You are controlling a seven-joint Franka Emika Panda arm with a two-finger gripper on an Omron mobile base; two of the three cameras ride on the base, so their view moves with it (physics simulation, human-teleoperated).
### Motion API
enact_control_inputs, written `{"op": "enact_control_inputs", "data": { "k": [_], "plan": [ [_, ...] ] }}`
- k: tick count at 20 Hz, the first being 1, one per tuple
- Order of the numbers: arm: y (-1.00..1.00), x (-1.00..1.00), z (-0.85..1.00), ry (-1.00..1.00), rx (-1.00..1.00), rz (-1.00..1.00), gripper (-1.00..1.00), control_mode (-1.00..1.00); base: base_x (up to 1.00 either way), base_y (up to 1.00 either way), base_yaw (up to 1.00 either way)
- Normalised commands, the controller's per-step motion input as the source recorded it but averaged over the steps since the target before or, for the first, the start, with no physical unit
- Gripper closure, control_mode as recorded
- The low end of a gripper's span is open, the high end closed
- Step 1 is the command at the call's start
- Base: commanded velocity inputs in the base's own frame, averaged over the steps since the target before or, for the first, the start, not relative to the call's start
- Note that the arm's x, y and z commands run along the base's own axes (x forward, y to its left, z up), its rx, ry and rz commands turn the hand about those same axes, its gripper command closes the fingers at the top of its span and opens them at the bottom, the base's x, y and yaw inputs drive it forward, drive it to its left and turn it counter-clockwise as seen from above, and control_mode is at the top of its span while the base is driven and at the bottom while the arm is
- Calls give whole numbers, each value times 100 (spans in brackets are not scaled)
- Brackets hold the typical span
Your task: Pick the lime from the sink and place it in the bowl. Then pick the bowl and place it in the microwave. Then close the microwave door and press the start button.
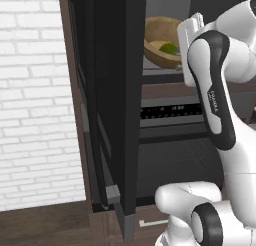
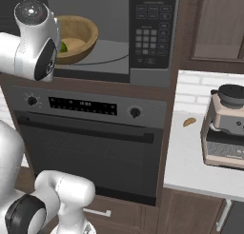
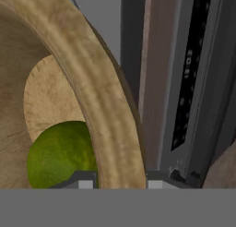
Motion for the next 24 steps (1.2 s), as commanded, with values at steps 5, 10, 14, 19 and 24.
{"op": "enact_control_inputs", "data": {
  "k": [5, 10, 14, 19, 24],
  "plan": [
    [0, 59, 0, 0, 0, 5, 100, -100, 0, 0, 0],
    [0, 46, -6, 2, 0, 5, 100, -100, 0, 0, 0],
    [0, 41, -26, 5, 0, 4, 100, -100, 0, 0, 0],
    [0, 41, -23, 3, 0, 4, 100, -100, 0, 0, 0],
    [0, 30, -18, 1, 0, 4, -100, -100, 0, 0, 0]
  ]
}}
